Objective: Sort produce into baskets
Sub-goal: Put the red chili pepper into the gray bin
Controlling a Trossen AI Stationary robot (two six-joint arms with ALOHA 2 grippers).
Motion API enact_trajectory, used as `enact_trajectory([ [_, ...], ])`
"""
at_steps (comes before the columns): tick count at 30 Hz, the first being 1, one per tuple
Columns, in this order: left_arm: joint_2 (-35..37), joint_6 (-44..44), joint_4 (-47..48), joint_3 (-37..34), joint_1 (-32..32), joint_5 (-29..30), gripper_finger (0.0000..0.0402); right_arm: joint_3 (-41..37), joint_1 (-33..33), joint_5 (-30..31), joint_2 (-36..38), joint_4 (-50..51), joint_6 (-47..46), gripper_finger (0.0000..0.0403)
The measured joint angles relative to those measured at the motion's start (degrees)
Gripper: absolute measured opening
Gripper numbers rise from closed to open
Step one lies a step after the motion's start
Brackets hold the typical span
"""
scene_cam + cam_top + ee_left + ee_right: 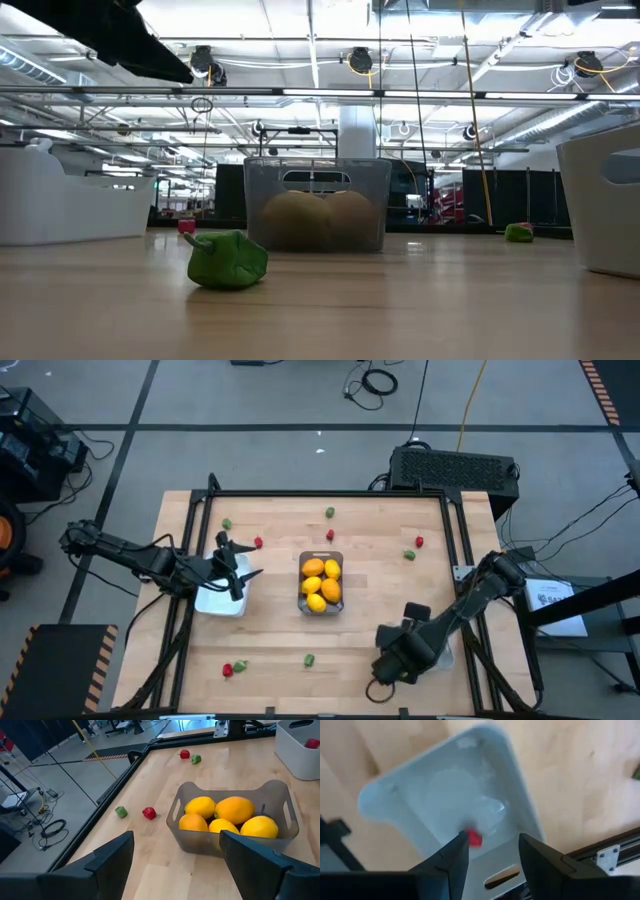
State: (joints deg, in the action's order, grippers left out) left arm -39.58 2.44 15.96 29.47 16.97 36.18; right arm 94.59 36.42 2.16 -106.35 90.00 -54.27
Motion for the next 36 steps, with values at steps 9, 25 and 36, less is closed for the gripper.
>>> enact_trajectory([
  [9, -0.8, -6.3, -2.1, 0.0, -2.3, -0.2, 0.0301, 0.0, -17.9, 10.0, 8.1, -2.7, 19.4, 0.0162],
  [25, -0.8, -11.8, -5.2, 0.0, -11.9, -7.7, 0.0301, 0.0, -61.5, 2.6, 1.8, -52.1, 33.9, 0.0162],
  [36, -0.8, -16.4, -5.2, 0.0, -16.8, -12.1, 0.0301, 0.0, -63.6, 2.2, -10.7, -53.9, 21.4, 0.0162],
])
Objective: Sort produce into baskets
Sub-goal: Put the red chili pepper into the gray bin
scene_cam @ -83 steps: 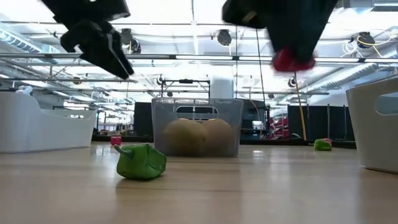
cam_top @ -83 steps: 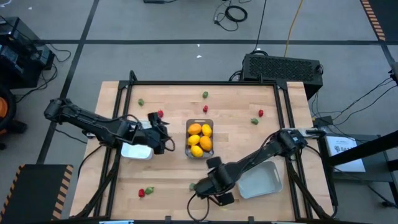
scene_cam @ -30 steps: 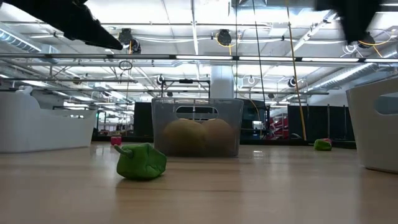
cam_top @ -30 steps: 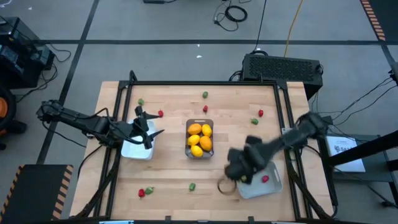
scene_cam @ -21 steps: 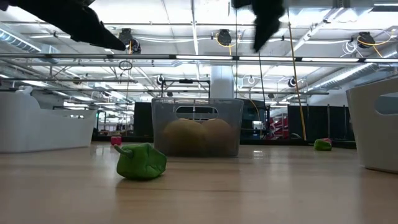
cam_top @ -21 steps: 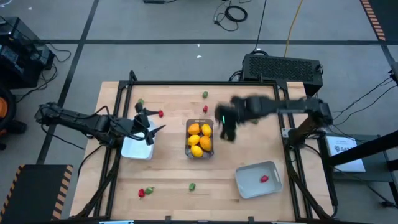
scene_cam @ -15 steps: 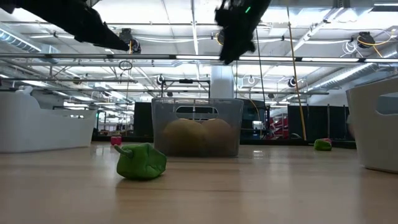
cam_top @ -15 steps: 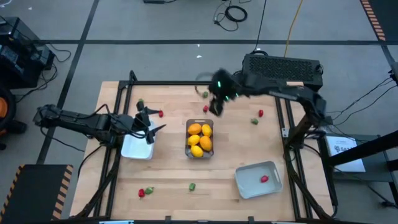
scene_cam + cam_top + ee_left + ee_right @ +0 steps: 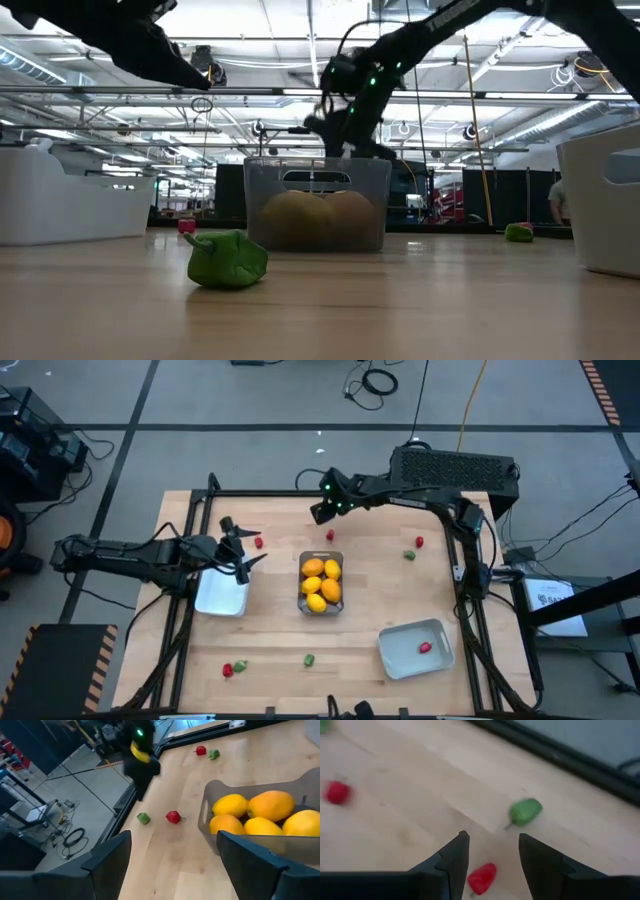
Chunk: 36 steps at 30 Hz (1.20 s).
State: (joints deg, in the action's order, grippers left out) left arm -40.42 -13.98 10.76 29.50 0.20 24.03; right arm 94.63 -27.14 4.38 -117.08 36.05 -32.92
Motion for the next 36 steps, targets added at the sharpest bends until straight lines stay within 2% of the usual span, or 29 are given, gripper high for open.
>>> enact_trajectory([
  [6, 0.0, 0.1, 0.3, 0.0, -1.4, -1.1, 0.0301, -0.1, 2.2, 0.4, -3.4, 2.2, -1.1, 0.0162],
  [14, 0.0, 1.4, 0.4, 0.0, -1.4, -4.0, 0.0301, 0.0, 5.7, 8.6, -4.1, 4.4, -4.1, 0.0162],
  [19, 0.0, 1.6, 0.2, 0.0, -1.4, -4.9, 0.0301, 0.0, 7.9, 9.9, -5.1, 4.0, -5.9, 0.0162],
  [24, 0.0, 1.6, 0.0, 0.0, -1.4, -5.2, 0.0301, 0.0, 9.7, 17.5, -7.4, 4.6, -9.1, 0.0162],
  [36, 0.0, 1.5, 0.2, 0.0, -1.4, -5.9, 0.0301, -0.2, 10.2, 18.3, -10.9, 3.2, -11.5, 0.0162],
])
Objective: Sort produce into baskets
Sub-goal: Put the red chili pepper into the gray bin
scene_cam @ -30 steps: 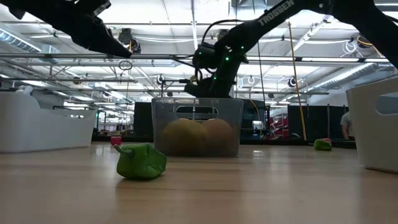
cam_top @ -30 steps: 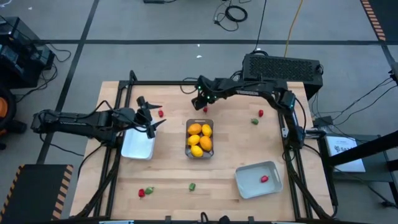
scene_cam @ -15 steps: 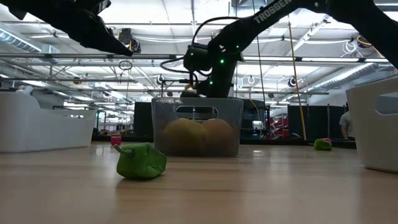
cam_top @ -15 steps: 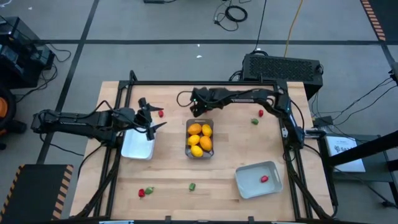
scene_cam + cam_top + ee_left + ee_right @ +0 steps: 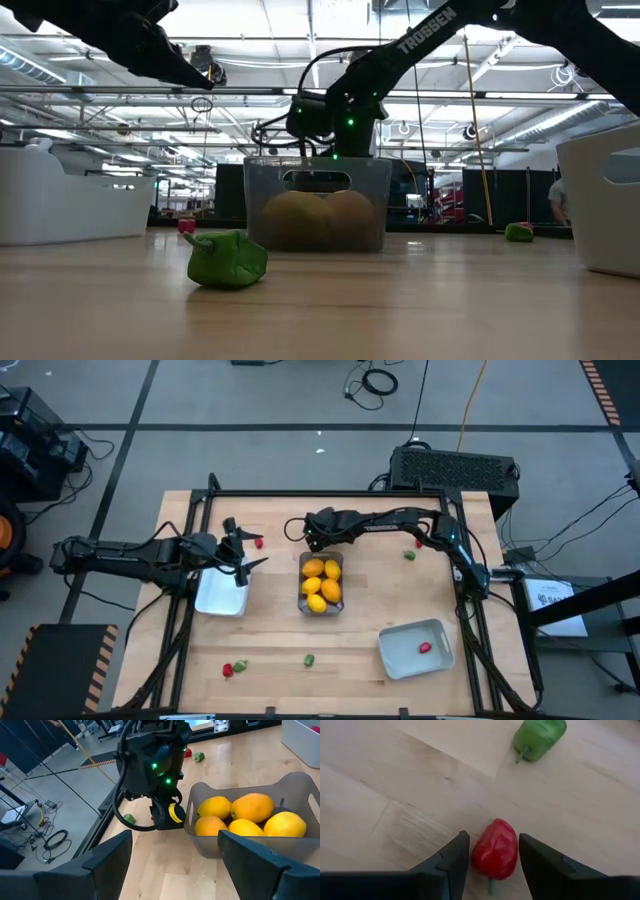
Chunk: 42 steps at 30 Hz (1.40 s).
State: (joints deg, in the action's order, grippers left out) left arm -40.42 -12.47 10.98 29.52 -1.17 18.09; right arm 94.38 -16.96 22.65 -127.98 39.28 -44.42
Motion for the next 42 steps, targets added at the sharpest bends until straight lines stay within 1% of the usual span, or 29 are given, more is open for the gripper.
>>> enact_trajectory([
  [6, 0.0, -0.1, 0.1, 0.0, 0.0, 0.0, 0.0301, -1.6, 0.8, 0.9, -0.1, 0.4, -2.9, 0.0162],
  [10, 0.0, -0.2, 0.0, 0.0, 0.0, 0.0, 0.0301, -1.7, 1.3, 1.2, -0.1, 0.3, -2.1, 0.0158],
  [18, 0.0, -0.1, 0.0, 0.0, 0.0, 0.0, 0.0301, -0.8, 1.3, 0.2, 0.0, 0.7, 1.7, 0.0111],
  [24, 0.0, 0.0, 0.1, 0.0, 0.0, 0.0, 0.0301, 3.8, 1.3, -0.6, -0.1, 4.0, 6.7, 0.0087],
  [27, 0.0, 0.0, 0.3, 0.0, 0.0, 0.0, 0.0301, 8.2, 1.1, -0.5, -0.1, 9.0, 9.8, 0.0085],
  [32, 0.0, 0.0, 0.3, 0.0, 0.0, 0.0, 0.0301, 18.0, 1.4, -0.8, -0.1, 21.8, 15.9, 0.0090],
  [37, 0.0, 0.0, 0.3, 0.0, 0.0, 0.0, 0.0301, 26.0, 3.6, -8.3, -0.1, 37.5, 21.5, 0.0090],
  [39, 0.0, 0.0, 0.3, 0.0, 0.0, 0.0, 0.0301, 27.3, 5.1, -10.9, 0.0, 43.7, 24.8, 0.0091],
  [42, 0.0, 0.0, 0.3, 0.0, 0.0, 0.0, 0.0301, 27.4, 8.4, -12.8, 0.0, 51.0, 27.2, 0.0091],
])
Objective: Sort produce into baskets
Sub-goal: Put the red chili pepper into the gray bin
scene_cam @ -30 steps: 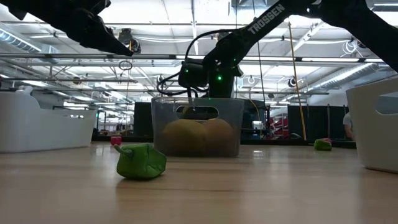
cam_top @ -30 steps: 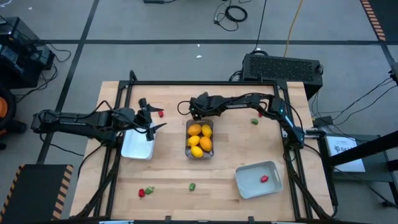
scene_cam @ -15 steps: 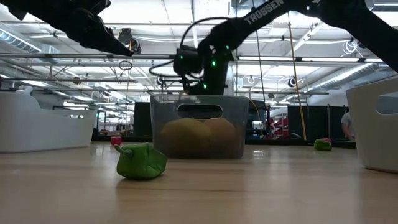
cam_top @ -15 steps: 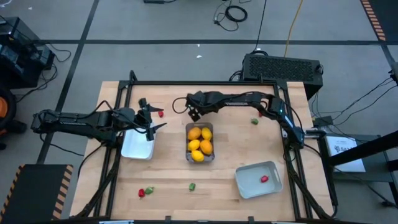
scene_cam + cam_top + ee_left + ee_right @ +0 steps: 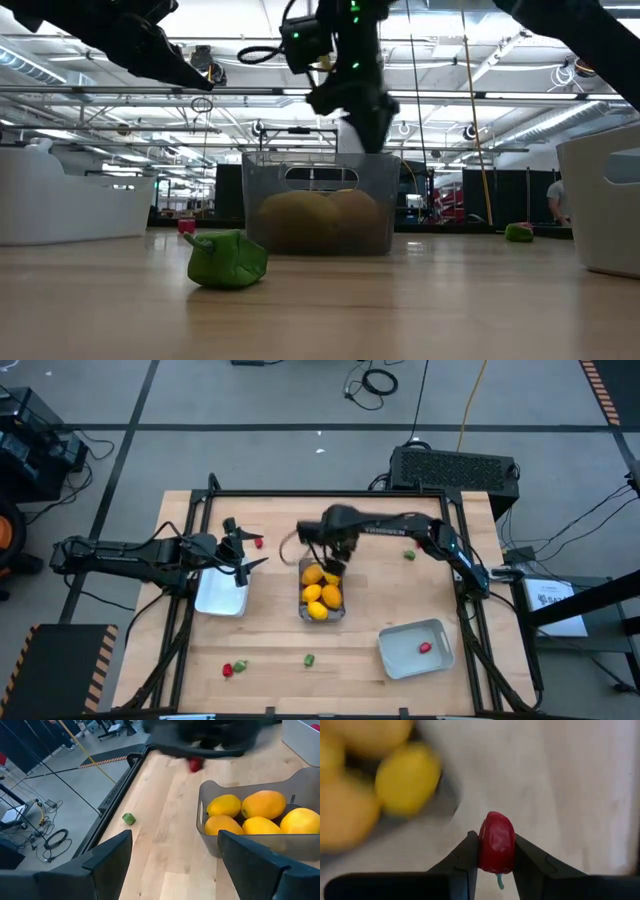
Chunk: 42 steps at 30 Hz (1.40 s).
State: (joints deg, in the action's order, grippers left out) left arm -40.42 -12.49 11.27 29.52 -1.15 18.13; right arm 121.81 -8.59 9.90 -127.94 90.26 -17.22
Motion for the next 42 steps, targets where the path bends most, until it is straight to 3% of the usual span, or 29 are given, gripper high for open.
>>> enact_trajectory([
  [6, 0.0, 0.0, -0.4, 0.0, 0.0, 0.0, 0.0301, -4.2, 8.2, -7.0, 2.7, -0.1, 2.3, 0.0091],
  [10, -0.2, -0.1, -1.5, 0.0, -0.7, -1.0, 0.0301, -9.5, 14.4, -5.8, 6.1, -0.6, -2.5, 0.0091],
  [18, -2.0, -1.5, -8.5, 0.0, -2.9, -4.2, 0.0301, -30.3, 25.4, -2.4, 22.5, -2.2, -25.3, 0.0091],
  [25, -6.4, -1.5, -17.2, 0.0, -5.3, -8.2, 0.0301, -49.5, 32.7, -9.2, 38.1, -15.4, -41.2, 0.0091],
  [30, -10.4, -1.4, -22.3, 0.0, -7.0, -9.4, 0.0301, -55.7, 36.1, -13.3, 43.5, -23.9, -41.9, 0.0091],
  [42, -15.6, -1.4, -29.0, 0.0, -10.1, -9.5, 0.0301, -61.7, 41.5, -14.8, 44.1, -27.4, -40.5, 0.0093],
])
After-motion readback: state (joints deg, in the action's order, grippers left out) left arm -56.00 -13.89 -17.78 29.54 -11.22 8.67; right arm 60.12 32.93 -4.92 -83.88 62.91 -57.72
